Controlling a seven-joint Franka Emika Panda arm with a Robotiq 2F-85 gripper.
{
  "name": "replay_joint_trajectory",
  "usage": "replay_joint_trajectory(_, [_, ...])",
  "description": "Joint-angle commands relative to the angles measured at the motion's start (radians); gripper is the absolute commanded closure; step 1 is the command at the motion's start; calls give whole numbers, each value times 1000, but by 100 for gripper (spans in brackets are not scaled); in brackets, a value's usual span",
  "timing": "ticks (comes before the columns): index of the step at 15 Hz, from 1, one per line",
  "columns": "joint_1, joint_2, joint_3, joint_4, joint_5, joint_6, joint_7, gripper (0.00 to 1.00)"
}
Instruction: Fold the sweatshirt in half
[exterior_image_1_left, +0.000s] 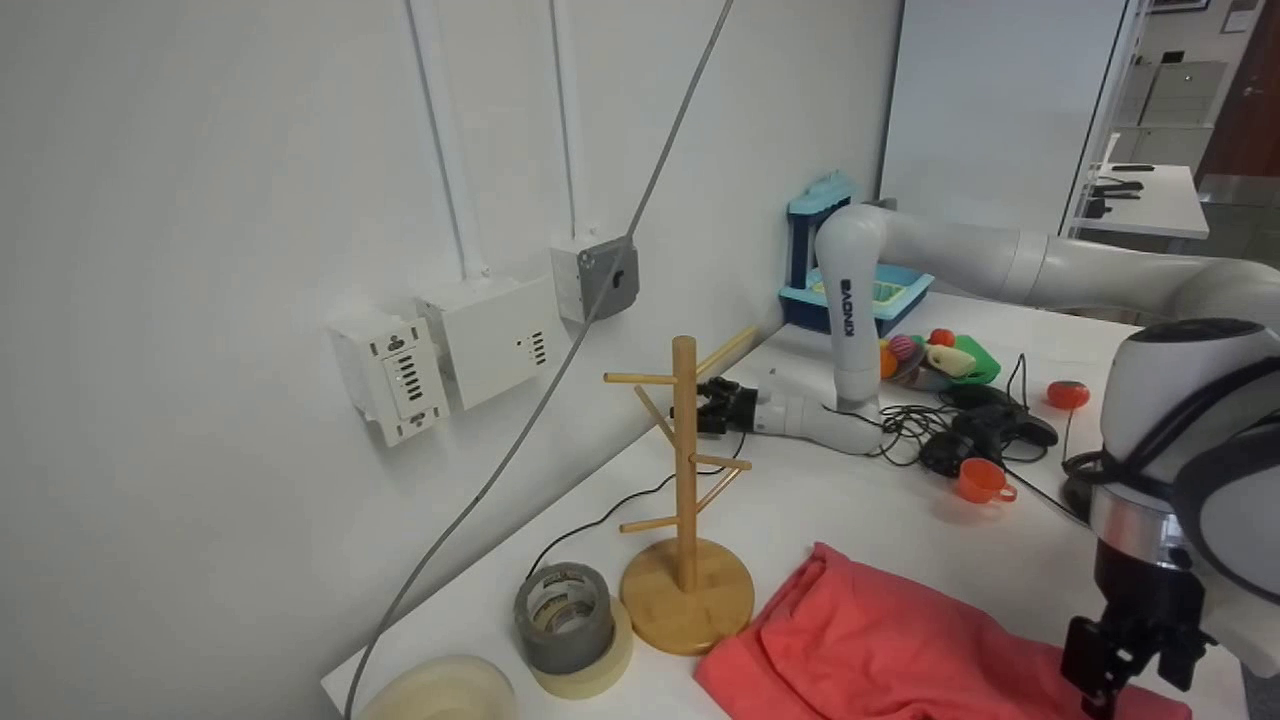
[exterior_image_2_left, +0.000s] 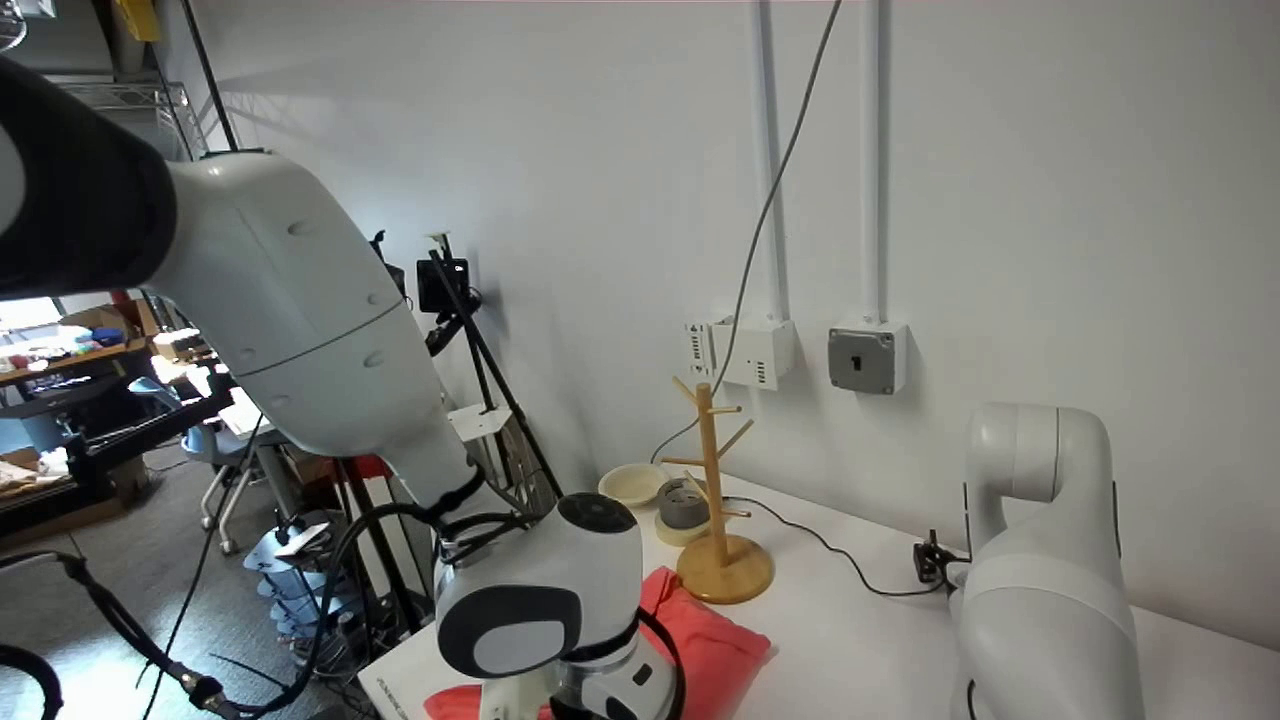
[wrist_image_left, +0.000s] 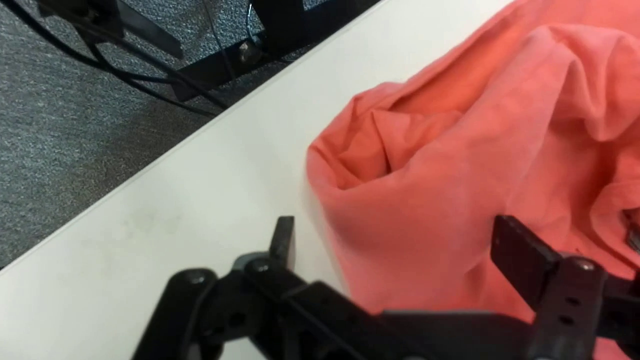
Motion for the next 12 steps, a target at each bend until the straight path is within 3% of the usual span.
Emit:
replay_joint_trajectory(1, [-53,63,40,32,67,36,-34,0])
replay_joint_trajectory(5, [-120,54,110,22,143,21,-98,1])
replay_joint_trajectory(6, [-140,49,132,21,168,15,-121,7])
replay_joint_trajectory(7, [-153,42,150,18,187,15,-145,26])
replay_joint_trajectory(8, [-162,40,163,15,203,15,-160,29])
replay_joint_trajectory(12, [-148,36,163,9,199,31,-174,61])
